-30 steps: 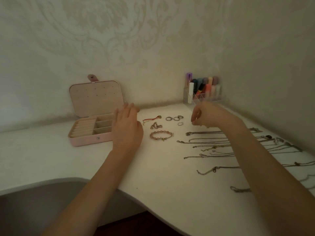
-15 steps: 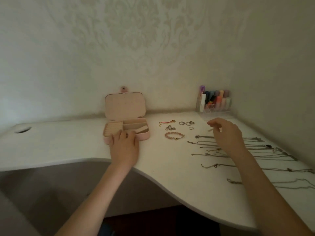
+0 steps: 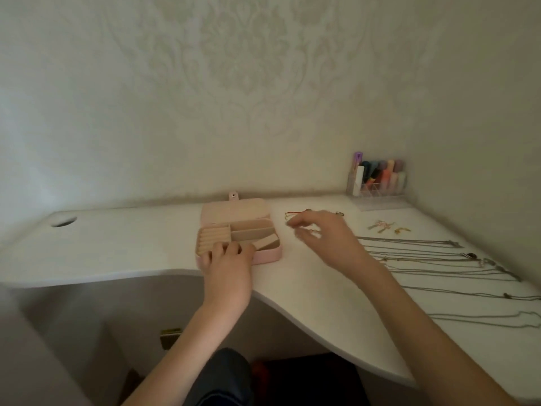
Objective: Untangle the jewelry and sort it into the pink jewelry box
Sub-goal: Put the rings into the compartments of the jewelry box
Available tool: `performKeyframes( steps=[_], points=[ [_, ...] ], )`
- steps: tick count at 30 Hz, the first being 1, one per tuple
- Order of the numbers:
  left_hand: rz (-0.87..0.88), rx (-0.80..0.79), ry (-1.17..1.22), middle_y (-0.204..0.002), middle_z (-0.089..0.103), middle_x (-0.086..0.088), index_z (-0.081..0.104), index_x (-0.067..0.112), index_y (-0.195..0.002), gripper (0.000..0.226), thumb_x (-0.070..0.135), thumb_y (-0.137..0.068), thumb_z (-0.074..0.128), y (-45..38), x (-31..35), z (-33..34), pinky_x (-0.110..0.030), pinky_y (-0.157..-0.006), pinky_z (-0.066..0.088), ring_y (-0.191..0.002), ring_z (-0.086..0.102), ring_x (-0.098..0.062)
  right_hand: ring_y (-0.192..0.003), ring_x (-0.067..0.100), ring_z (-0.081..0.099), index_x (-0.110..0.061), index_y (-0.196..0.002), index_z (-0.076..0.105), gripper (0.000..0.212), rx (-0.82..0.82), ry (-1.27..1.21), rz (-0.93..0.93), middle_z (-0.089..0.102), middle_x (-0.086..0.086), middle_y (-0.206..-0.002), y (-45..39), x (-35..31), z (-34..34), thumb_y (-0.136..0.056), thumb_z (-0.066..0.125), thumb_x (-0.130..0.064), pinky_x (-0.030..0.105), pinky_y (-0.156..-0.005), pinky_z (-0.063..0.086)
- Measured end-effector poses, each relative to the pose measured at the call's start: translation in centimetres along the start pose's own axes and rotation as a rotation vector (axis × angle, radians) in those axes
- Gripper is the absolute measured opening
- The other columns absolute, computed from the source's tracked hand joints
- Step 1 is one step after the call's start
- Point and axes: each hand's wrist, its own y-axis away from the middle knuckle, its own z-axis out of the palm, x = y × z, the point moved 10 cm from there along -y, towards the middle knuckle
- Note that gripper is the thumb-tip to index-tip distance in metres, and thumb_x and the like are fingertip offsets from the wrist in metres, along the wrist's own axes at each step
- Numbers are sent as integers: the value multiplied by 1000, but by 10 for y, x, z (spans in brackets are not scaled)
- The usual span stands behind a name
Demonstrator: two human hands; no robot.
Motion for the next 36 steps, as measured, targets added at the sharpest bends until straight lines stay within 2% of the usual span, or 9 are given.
performKeyframes(
  steps=[2, 5, 8, 10, 14, 18, 24, 29, 36],
  points=[
    [37, -6, 21, -133, 50, 4, 44, 34, -131, 37, 24, -97, 37, 8, 5, -5, -39, -105, 25, -125, 36, -24, -88, 0, 54, -20, -106, 71, 20, -135, 96, -59, 69, -8, -99, -13, -12, 31, -90, 61, -15, 15, -77, 37],
    [86, -13, 89, -127, 55, 6, 50, 34, -129, 35, 29, -99, 33, 9, 4, -12, -37, -100, 28, -120, 38, -22, -84, 5, 52, -17, -106, 71, 22, -295, 205, -36, 70, -2, -101, -22, -11, 57, -86, 64, -15, 14, -68, 33],
    [88, -58, 199, -109, 65, 4, 66, 32, -110, 35, 39, -99, 33, -4, -9, -14, -37, -94, 36, -111, 45, -24, -87, 9, 61, -15, -103, 72, 19, -389, 321, -37, 71, -1, -99, -27, -11, 71, -84, 65, -14, 17, -72, 40],
    [91, -127, 303, -95, 69, 1, 71, 27, -97, 32, 41, -96, 42, -19, -14, -10, -37, -87, 43, -102, 53, -24, -85, 15, 63, -16, -98, 73, 16, -408, 364, -23, 71, 1, -95, -31, -10, 76, -84, 65, -14, 23, -74, 47],
    [83, -257, 498, -82, 66, 14, 72, 28, -91, 15, 38, -81, 66, -40, -19, -5, -25, -75, 46, -82, 60, -7, -76, 13, 56, -18, -90, 74, 15, -406, 358, -3, 68, 0, -86, -33, -3, 77, -84, 62, -12, 22, -64, 41],
    [76, -318, 560, -78, 69, 13, 74, 30, -79, 13, 17, -79, 70, -55, -26, 2, -24, -78, 49, -79, 63, -5, -88, 19, 59, -20, -92, 72, 13, -329, 385, -42, 68, 1, -93, -32, -5, 75, -87, 61, -18, 29, -76, 43],
    [46, -297, 587, -82, 69, 12, 75, 28, -81, 10, 19, -79, 73, -56, -36, 8, -21, -78, 47, -80, 61, -4, -103, 13, 43, -33, -102, 68, 17, -328, 528, -105, 65, -9, -98, -35, -10, 74, -92, 55, -32, 33, -92, 27],
    [81, -276, 545, -85, 68, 6, 76, 20, -87, 9, 16, -81, 70, -57, -32, 3, -13, -66, 37, -80, 56, -6, -97, 16, 45, -27, -101, 70, 19, -324, 515, -114, 68, -3, -95, -34, -8, 80, -93, 54, -32, 28, -80, 26],
    [81, -171, 651, -82, 65, 6, 76, 16, -88, 11, 10, -83, 68, -48, -32, -2, 3, -67, 34, -72, 51, 4, -84, 10, 36, -24, -99, 71, 16, -328, 436, -64, 67, -2, -92, -32, -3, 79, -91, 58, -29, 26, -68, 24]
  ],
)
